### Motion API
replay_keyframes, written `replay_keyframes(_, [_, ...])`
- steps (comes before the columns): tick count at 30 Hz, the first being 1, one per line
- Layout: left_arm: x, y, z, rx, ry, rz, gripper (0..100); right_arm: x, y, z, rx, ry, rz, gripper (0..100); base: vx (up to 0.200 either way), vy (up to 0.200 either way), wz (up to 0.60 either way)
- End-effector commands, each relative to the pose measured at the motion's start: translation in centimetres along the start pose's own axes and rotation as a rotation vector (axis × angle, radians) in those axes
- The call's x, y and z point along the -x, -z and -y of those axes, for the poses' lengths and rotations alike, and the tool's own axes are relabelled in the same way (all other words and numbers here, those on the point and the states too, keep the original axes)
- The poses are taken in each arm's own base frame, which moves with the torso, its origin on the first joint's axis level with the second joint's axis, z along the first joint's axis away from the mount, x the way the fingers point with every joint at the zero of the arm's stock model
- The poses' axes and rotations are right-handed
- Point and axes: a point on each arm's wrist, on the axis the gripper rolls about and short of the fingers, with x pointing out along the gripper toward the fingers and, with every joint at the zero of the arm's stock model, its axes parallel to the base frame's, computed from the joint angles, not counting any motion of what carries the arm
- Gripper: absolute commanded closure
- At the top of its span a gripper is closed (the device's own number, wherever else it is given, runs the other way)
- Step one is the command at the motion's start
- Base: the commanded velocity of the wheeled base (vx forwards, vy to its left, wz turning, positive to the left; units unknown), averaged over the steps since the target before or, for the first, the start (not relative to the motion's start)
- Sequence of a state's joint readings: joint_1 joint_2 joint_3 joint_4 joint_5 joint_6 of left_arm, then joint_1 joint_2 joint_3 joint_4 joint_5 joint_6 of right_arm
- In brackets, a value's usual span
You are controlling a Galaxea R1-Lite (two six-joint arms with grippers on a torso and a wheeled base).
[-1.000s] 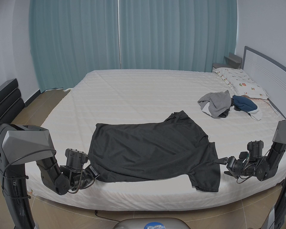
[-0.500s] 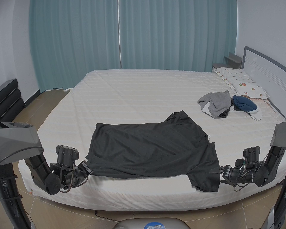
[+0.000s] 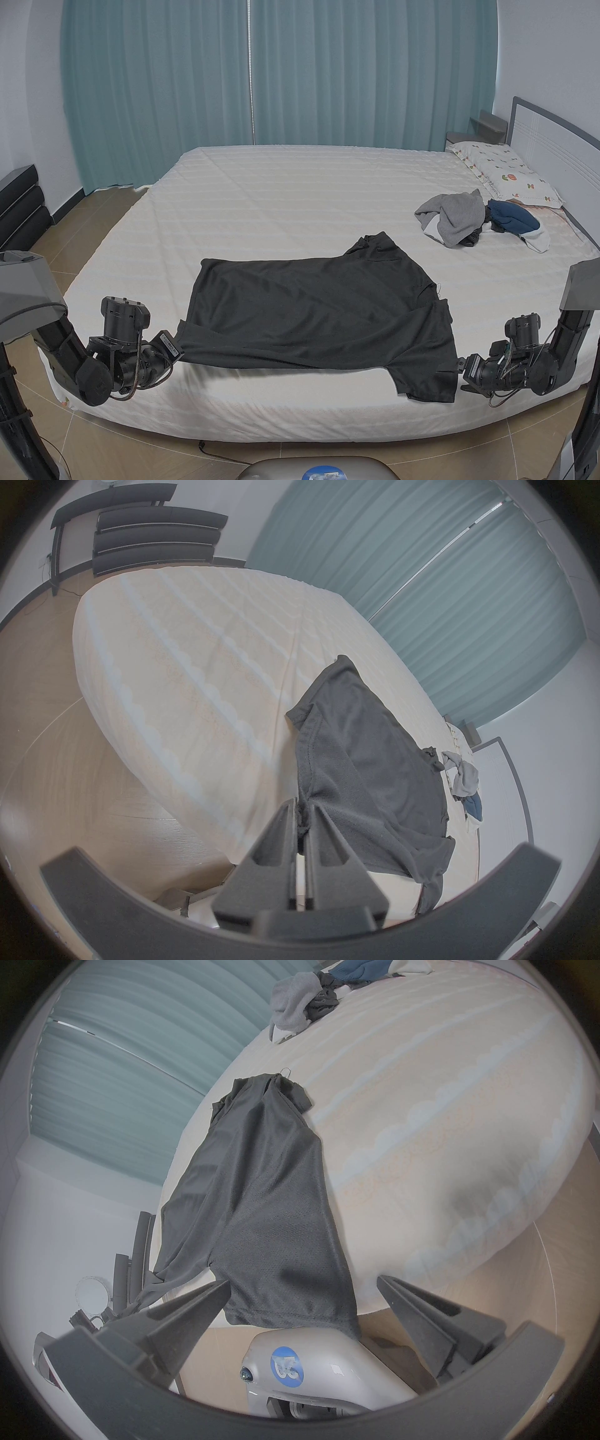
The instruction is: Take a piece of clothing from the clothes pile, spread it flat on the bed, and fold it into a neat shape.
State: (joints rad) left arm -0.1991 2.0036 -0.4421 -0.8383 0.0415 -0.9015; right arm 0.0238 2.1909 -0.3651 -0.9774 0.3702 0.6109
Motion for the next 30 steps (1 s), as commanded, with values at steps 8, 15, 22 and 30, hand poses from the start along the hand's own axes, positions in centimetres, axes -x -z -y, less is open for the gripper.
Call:
replay_keyframes(8, [0.0, 0.1, -0.1, 0.000, -0.004, -0.006, 100, -0.9, -0.1, -0.8, 0.020, -0.015, -0.010, 100, 0.000, 0.000, 0.00])
replay_keyframes(15, [0.1, 0.1, -0.2, 0.000, -0.006, -0.007, 100, 0.4, -0.1, -0.7, 0.009, 0.001, -0.005, 100, 0.000, 0.000, 0.00])
replay_keyframes(22, [0.2, -0.1, -1.2, -0.034, -0.037, -0.006, 100, 4.2, -1.0, -1.4, -0.017, -0.009, 0.023, 100, 0.000, 0.000, 0.00])
replay_keyframes(30, [0.9, -0.4, -2.2, -0.101, -0.061, 0.004, 100, 8.0, -1.9, -2.3, -0.026, -0.032, 0.076, 100, 0.000, 0.000, 0.00])
